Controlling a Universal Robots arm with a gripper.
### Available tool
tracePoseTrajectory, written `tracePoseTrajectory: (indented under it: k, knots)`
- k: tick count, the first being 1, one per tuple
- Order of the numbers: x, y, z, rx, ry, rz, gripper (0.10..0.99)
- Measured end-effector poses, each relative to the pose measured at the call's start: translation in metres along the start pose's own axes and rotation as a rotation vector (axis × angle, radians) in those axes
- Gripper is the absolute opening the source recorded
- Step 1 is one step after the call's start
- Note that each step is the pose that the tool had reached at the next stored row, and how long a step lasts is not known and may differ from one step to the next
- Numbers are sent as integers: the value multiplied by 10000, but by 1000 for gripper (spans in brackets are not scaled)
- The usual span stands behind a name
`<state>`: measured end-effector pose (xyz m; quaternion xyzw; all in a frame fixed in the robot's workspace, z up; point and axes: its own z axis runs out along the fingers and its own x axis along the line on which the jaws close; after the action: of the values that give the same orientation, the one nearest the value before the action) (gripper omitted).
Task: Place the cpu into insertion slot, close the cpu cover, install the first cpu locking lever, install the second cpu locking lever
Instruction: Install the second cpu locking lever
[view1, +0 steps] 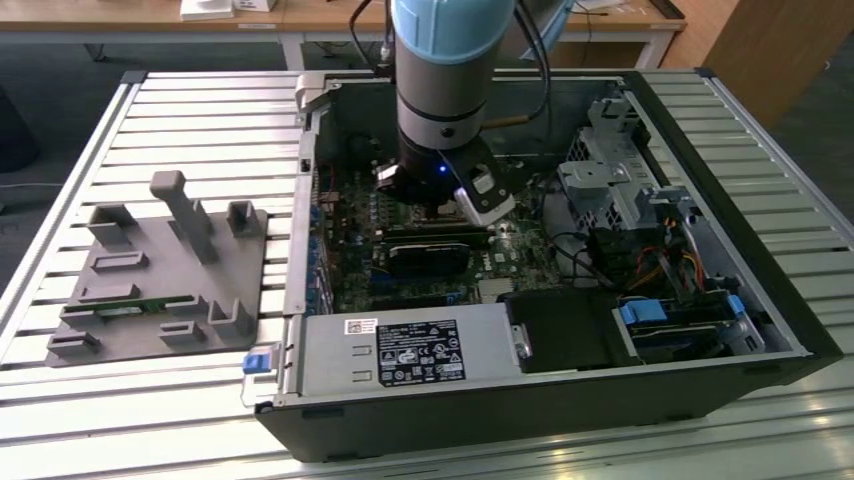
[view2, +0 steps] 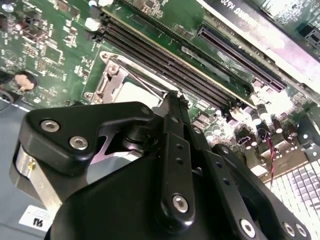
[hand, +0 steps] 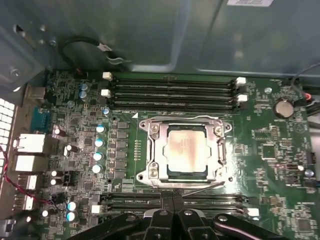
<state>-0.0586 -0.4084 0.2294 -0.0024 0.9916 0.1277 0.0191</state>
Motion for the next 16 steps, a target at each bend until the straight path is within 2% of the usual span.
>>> tracePoseTrajectory:
  k: [6, 7, 10, 11, 16]
  knots:
    - [10, -26, 91, -16, 15, 5, 122]
    - [10, -31, 90, -84, 14, 7, 122]
    - [13, -54, 84, -378, 11, 18, 122]
    - [14, -66, 81, -423, 10, 20, 122]
    - [63, -122, 82, -474, 9, 22, 122]
